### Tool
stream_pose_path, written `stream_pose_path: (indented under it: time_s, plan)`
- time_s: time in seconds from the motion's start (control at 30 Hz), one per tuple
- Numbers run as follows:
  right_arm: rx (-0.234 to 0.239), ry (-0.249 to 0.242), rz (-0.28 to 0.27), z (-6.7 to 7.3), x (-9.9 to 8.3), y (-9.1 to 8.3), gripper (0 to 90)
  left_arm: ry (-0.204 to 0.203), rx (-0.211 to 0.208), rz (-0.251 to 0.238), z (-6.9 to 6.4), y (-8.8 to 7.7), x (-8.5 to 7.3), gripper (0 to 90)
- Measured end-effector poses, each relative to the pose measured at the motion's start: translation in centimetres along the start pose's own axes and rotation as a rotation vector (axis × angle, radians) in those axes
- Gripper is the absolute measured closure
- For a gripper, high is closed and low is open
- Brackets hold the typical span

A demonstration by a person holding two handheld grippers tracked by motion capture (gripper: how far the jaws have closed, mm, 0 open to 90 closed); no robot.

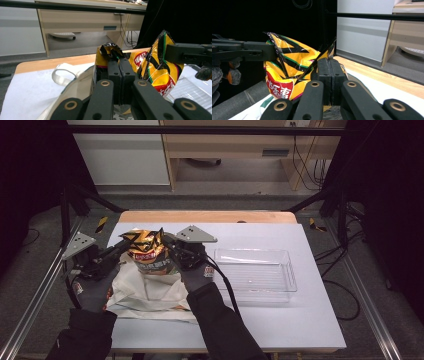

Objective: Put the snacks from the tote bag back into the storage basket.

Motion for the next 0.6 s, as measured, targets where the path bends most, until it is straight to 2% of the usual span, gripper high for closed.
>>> stream_pose_path:
  time_s: [0.33,0.6]
  plan:
    - [-0.001,-0.015,-0.036,-0.2,1.6,-1.6,90.0,0.026,-0.016,-0.028,-1.7,-0.8,1.3,89.1]
    - [-0.009,-0.025,-0.053,-0.5,2.9,-3.0,90.0,0.031,-0.035,-0.048,-3.0,-1.1,2.3,89.1]
Point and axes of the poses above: each handheld gripper's, and its own axes: y roughly forward along the jaws, x roughly out of its top, z roughly to its left, the point moved 8 cm from there along y, roughly forward along the jaws, and after that the axes turned 11 degrees about -y, right-handed, at the moved point
